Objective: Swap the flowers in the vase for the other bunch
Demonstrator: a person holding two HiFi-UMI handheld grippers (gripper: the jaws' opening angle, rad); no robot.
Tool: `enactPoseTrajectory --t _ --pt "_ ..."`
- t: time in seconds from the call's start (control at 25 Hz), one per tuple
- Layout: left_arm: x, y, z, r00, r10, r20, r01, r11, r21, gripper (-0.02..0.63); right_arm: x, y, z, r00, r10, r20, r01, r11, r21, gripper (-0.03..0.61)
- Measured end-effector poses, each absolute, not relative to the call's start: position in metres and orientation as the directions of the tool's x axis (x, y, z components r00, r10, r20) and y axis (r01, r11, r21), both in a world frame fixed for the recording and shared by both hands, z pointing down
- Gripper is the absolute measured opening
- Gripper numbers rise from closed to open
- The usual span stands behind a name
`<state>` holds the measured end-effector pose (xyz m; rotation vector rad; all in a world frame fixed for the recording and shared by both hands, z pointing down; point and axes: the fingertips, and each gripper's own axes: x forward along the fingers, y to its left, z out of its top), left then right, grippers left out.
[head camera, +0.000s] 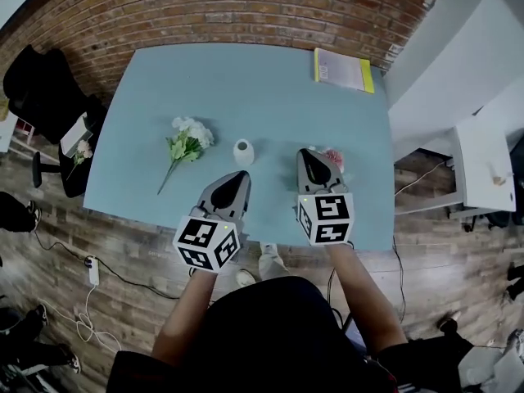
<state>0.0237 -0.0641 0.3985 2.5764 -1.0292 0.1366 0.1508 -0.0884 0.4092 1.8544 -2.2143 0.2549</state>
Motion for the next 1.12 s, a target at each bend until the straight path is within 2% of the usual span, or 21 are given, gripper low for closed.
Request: enactPoseTrajectory --t 0.52,0.84,1.12 --pt "-0.02 -0.072 0.383 0.63 -0.753 0.192 -0.771 -0.574 0.276 0.003 0.077 -0.11 0.39 -0.398 -0.878 0.265 -0.913 0.407 -0.022 0.012" --pt "-0.032 -0.076 0.384 0.597 -0.772 0.218 -0.801 -0.56 0.211 0.003 0.048 -0.126 0.384 -0.474 -0.85 0.23 -0.875 0.484 -0.014 0.012" --pt "-0.05 -0.09 0.386 0.556 -0.808 0.195 -0.824 -0.504 0.259 0.003 0.029 -0.143 0.389 -0.528 -0.815 0.238 -0.842 0.538 -0.028 0.012"
